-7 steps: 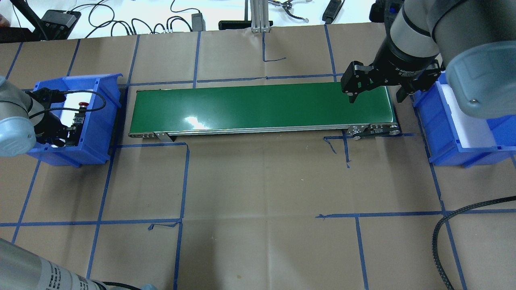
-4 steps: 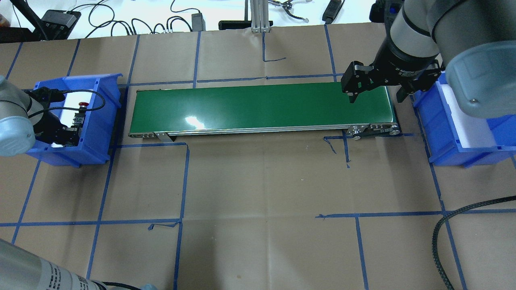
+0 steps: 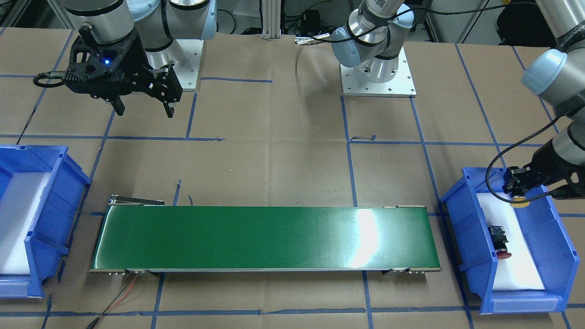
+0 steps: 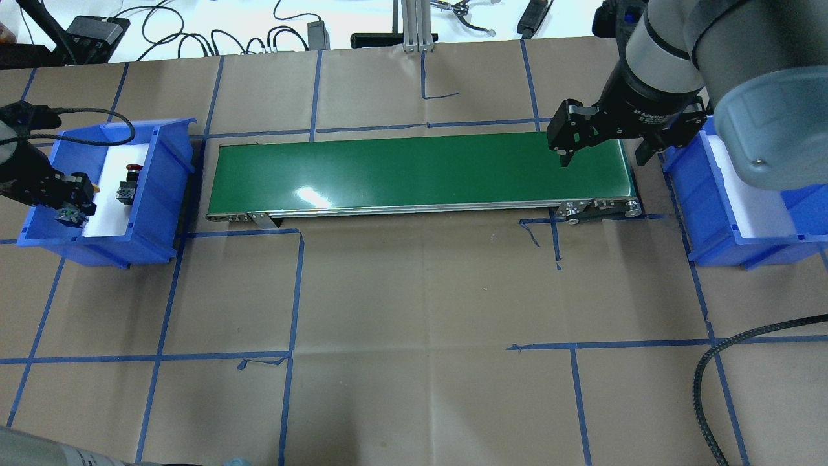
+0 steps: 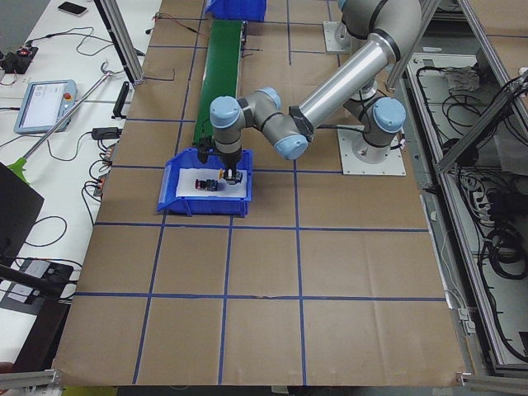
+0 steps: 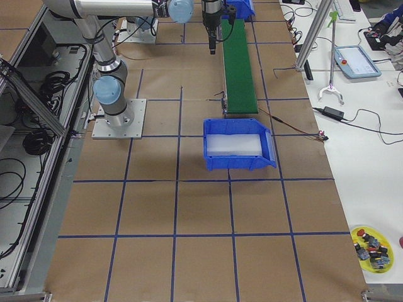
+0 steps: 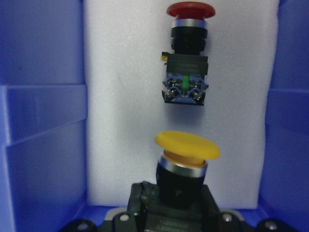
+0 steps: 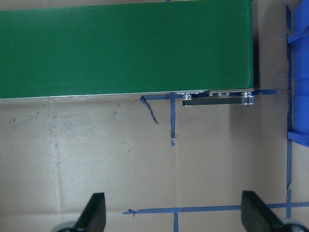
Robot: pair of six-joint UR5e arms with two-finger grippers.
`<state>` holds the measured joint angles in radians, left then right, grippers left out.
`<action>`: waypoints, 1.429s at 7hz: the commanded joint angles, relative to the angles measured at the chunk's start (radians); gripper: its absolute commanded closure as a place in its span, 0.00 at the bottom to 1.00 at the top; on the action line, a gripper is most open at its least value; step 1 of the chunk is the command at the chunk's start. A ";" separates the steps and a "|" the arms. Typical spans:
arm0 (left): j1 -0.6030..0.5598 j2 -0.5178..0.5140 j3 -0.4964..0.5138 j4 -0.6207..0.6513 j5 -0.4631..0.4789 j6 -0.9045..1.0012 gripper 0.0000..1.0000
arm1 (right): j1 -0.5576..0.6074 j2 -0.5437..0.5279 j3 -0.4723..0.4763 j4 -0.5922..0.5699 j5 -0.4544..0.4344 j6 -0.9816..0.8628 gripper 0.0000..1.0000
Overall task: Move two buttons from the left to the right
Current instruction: 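Grasp the yellow-capped button with the left gripper and lift it, then carry the yellow button to the belt end and lower it on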
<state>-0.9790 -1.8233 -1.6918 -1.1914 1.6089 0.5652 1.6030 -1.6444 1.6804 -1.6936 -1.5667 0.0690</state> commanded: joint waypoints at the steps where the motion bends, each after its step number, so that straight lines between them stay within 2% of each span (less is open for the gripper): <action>1: -0.006 0.070 0.150 -0.251 0.006 -0.005 0.95 | -0.002 0.000 -0.001 0.000 0.001 0.000 0.00; 3: -0.023 0.076 0.175 -0.294 -0.004 -0.024 0.95 | -0.002 0.000 0.001 0.000 0.001 0.000 0.00; 4: -0.074 0.075 0.175 -0.292 -0.010 -0.094 0.95 | 0.000 0.000 0.001 0.000 -0.001 0.000 0.00; 7: -0.315 0.029 0.175 -0.245 -0.015 -0.461 0.95 | 0.000 0.000 0.001 0.000 -0.003 -0.002 0.00; 9: -0.456 -0.007 0.172 -0.218 -0.014 -0.611 0.95 | 0.000 0.000 -0.001 0.000 -0.003 -0.002 0.00; 10: -0.487 -0.037 0.140 -0.165 -0.014 -0.626 0.95 | 0.000 0.000 -0.001 0.000 -0.001 -0.002 0.00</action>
<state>-1.4137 -1.8290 -1.5271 -1.4009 1.5949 -0.0179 1.6030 -1.6444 1.6803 -1.6935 -1.5686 0.0676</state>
